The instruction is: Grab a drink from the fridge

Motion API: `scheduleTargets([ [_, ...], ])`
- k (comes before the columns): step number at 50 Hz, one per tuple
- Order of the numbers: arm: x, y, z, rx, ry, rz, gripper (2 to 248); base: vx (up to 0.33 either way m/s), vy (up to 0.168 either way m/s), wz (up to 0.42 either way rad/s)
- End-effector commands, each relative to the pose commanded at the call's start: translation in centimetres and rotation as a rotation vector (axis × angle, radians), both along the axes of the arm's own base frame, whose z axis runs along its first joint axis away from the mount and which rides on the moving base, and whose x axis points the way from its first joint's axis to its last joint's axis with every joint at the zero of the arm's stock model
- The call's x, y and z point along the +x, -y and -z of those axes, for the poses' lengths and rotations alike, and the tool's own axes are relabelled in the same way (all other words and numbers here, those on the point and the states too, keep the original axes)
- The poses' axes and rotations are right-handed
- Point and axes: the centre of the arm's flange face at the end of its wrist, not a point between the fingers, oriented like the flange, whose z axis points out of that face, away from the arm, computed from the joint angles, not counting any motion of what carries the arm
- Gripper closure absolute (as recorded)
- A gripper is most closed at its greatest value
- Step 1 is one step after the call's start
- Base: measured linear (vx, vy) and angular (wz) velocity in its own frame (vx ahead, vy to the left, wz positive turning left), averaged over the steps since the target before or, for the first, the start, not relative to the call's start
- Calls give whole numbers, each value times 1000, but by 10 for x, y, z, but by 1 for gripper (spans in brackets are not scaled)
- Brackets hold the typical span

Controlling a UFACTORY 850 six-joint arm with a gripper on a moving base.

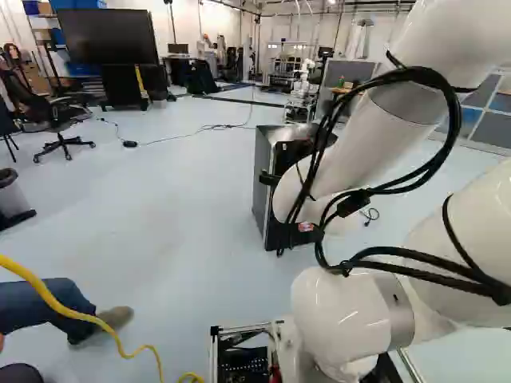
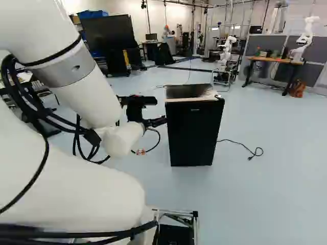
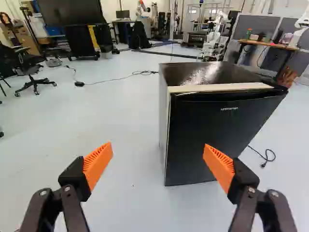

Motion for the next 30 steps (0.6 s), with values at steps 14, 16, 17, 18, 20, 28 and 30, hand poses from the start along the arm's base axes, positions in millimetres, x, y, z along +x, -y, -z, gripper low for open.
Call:
scheduleTargets([
  [14, 0, 0, 0, 0, 0, 0, 3, 0, 0, 0],
  [16, 1, 0, 0, 0, 0, 0, 3, 0, 0, 0],
  [17, 1, 0, 0, 0, -1, 0, 3, 0, 0, 0],
  [18, 2, 0, 0, 0, -1, 0, 3, 0, 0, 0],
  [20, 3, 0, 0, 0, -1, 0, 3, 0, 0, 0],
  [28, 8, 0, -1, 0, -4, 0, 3, 0, 0, 0],
  [30, 10, 0, -1, 0, -4, 0, 3, 0, 0, 0],
])
